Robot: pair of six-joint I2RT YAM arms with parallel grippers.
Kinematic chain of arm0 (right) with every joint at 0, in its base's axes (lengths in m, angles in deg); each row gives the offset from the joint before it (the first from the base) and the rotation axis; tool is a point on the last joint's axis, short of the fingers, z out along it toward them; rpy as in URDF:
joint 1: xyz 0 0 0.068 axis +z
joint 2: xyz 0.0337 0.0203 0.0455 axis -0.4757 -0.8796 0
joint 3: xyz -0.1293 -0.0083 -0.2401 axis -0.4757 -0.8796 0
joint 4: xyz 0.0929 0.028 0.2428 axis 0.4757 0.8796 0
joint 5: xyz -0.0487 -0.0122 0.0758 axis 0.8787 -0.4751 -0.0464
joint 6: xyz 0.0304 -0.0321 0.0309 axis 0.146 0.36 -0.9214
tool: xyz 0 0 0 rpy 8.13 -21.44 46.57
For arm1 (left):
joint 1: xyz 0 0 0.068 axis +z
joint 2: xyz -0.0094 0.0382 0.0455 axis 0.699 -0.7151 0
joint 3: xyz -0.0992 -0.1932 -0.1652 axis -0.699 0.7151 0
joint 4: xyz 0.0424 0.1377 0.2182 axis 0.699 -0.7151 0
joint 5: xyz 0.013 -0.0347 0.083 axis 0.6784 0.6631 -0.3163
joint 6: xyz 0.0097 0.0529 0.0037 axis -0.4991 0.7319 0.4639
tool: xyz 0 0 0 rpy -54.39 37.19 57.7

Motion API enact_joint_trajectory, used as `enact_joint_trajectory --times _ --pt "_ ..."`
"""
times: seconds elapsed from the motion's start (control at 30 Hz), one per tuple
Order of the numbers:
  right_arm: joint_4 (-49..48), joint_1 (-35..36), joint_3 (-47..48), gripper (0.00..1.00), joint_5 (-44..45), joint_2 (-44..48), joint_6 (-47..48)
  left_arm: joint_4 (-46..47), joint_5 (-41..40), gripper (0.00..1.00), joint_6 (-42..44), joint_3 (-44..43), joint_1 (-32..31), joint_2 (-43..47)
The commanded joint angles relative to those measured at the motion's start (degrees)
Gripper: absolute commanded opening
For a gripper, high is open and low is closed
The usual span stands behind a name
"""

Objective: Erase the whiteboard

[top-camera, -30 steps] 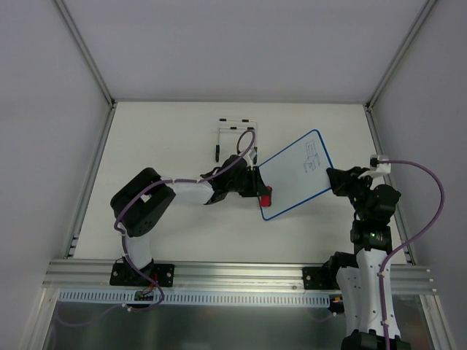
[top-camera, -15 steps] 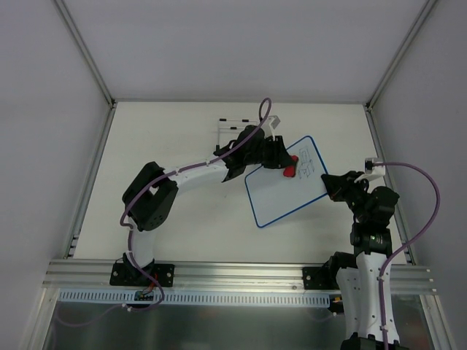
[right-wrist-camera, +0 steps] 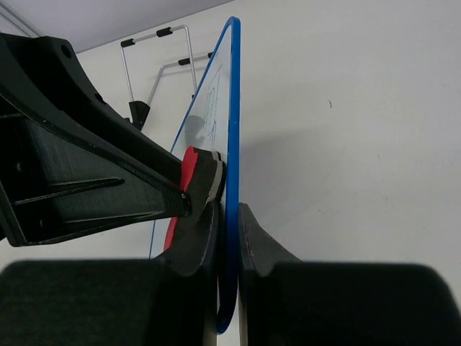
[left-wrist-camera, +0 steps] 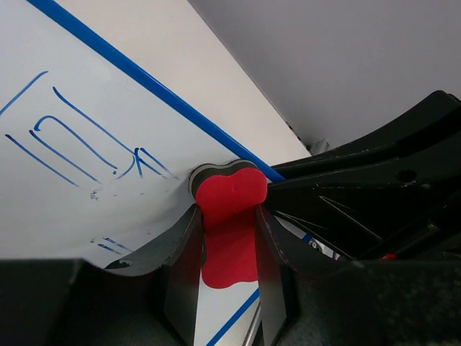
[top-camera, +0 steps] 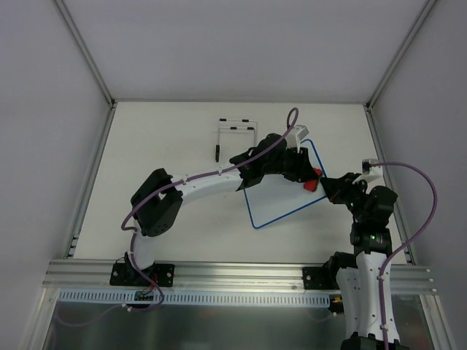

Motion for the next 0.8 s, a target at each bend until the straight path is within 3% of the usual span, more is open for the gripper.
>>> enact_joint_trajectory --times 0.0,0.47,0.77 --pt "-0.3 1.24 0.89 0.0 -5.13 0.06 4.95 -1.82 -0.59 0.0 1.25 0.53 -0.49 -1.01" --pt "-0.22 1.24 1.15 0.0 -4.87 0.5 5.22 -2.35 -8.43 0.0 -1.03 12.21 6.63 2.69" --pt "-0.22 1.41 1.32 0.0 -5.04 0.5 5.31 -2.62 -9.58 0.0 -0.16 11.18 7.25 1.81"
